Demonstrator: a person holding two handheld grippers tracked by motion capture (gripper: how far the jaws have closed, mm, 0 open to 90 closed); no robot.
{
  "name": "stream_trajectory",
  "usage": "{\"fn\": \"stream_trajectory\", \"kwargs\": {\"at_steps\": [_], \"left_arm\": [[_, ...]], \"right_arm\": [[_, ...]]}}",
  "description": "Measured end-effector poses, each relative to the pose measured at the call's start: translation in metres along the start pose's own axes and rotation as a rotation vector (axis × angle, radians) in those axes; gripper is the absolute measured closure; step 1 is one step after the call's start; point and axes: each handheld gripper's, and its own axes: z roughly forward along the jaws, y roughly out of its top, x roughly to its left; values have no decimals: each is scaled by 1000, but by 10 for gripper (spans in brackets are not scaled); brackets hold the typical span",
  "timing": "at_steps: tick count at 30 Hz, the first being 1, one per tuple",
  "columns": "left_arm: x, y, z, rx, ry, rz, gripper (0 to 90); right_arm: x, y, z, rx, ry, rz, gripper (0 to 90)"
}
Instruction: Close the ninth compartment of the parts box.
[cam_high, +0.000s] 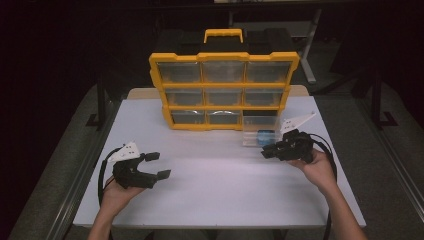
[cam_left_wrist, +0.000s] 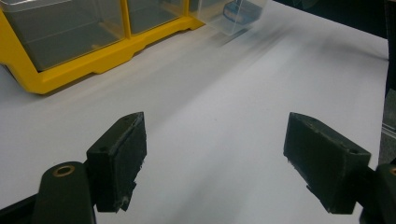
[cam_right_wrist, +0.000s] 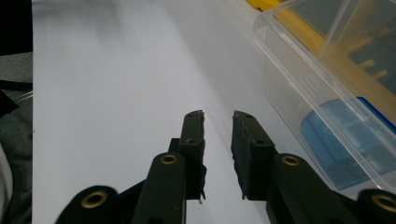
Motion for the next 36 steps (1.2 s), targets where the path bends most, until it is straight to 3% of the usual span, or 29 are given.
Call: {"fn": "stream_trajectory", "kwargs": {"at_steps": [15, 22, 36], "left_arm": [[0, 0, -1, -4, 0, 1, 213], [0, 0, -1, -6, 0, 0, 213], [1, 0, -3, -9, 3, 4, 213]], "right_arm": [[-7, 0, 11, 31, -44, 10, 866], [-14, 3, 17, 71, -56, 18, 886], [-23, 20, 21, 89, -95, 10, 889]]}}
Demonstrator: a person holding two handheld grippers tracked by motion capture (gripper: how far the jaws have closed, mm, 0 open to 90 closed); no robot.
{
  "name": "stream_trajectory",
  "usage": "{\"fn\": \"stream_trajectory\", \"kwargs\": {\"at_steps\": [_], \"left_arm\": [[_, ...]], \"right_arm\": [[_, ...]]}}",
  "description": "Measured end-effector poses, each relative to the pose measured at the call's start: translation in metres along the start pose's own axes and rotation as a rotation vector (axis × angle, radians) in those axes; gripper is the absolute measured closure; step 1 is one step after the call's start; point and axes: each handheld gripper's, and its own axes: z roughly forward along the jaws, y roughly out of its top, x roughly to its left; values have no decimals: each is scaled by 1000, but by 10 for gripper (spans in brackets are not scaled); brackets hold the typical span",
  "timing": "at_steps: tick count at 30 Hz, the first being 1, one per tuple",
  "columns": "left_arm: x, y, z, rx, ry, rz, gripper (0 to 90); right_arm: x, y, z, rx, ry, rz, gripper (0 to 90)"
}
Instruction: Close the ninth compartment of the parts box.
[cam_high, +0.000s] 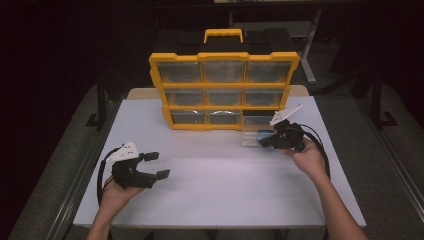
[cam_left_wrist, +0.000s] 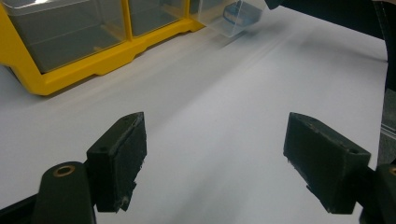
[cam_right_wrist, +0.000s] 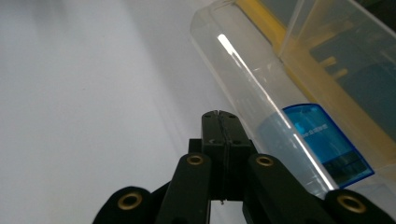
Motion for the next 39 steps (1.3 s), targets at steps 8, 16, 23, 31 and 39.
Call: {"fn": "stream_trajectory", "kwargs": {"at_steps": [8, 16, 23, 31, 39], "left_arm": [[0, 0, -1, -6, -2, -8, 213], [0, 0, -1, 0, 0, -4, 213], [0, 0, -1, -3, 0, -4, 214], [0, 0, -2, -10, 3, -20, 214], [0, 0, -3, -6, 4, -9, 214]], "right_arm": [[-3, 2, 3, 10, -17, 6, 890], [-6, 9, 4, 22, -26, -4, 889], [-9, 13, 5, 22, -26, -6, 889], [-16, 18, 4, 30, -33, 11, 890], [-22, 22, 5, 31, -37, 14, 890]]}}
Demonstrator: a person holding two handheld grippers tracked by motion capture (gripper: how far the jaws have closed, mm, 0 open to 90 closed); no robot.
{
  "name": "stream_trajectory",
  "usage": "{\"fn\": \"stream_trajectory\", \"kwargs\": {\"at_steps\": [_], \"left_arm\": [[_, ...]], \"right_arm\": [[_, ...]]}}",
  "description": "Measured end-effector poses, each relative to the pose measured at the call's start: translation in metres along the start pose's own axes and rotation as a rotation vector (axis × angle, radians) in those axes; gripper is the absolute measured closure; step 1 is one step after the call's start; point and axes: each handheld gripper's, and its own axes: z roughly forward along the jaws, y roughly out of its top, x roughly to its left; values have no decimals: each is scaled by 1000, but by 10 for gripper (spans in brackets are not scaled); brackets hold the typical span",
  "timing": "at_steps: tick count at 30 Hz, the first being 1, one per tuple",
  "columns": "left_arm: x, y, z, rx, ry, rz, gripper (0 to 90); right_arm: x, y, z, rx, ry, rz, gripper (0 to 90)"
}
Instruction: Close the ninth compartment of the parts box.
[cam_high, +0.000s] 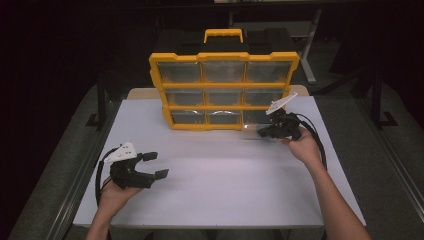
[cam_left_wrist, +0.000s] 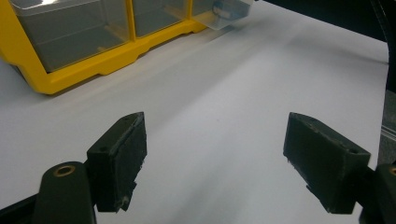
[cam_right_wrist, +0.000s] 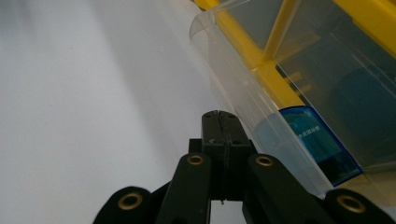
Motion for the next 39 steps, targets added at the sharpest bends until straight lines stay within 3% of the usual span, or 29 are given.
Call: {"fn": "stream_trajectory", "kwargs": {"at_steps": [35, 39], "left_arm": [[1, 0, -2, -6, 7, 0, 215], [1, 0, -3, -4, 8, 4, 215]], "right_arm": [[-17, 14, 9, 6, -30, 11, 890], [-19, 16, 11, 15, -58, -9, 890]]}}
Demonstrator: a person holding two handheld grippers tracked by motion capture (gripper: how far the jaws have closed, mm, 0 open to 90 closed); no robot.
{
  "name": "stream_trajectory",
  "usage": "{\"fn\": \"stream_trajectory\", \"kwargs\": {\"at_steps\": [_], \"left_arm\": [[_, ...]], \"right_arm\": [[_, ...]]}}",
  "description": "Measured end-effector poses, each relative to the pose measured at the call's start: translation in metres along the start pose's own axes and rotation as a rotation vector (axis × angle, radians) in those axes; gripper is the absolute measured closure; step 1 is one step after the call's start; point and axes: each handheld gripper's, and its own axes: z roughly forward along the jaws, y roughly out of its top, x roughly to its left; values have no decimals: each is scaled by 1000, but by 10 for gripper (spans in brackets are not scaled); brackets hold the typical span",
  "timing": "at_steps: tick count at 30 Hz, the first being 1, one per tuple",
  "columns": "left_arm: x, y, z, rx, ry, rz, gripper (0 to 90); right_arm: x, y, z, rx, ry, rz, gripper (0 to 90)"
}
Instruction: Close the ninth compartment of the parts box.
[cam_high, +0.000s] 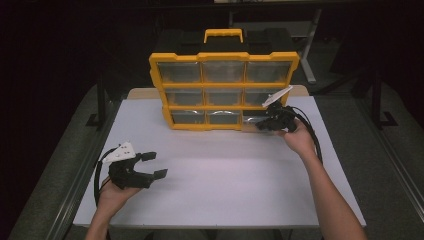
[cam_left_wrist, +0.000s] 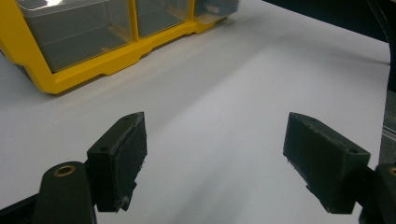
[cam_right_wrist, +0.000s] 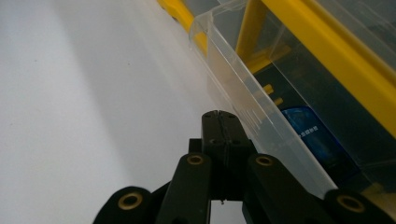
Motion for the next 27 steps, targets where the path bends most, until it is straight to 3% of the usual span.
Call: {"fn": "stream_trajectory", "kwargs": {"at_steps": [27], "left_arm": [[0, -1, -1, -14, 3, -12, 215]], "right_arm": [[-9, 10, 2, -4, -55, -2, 890]]}}
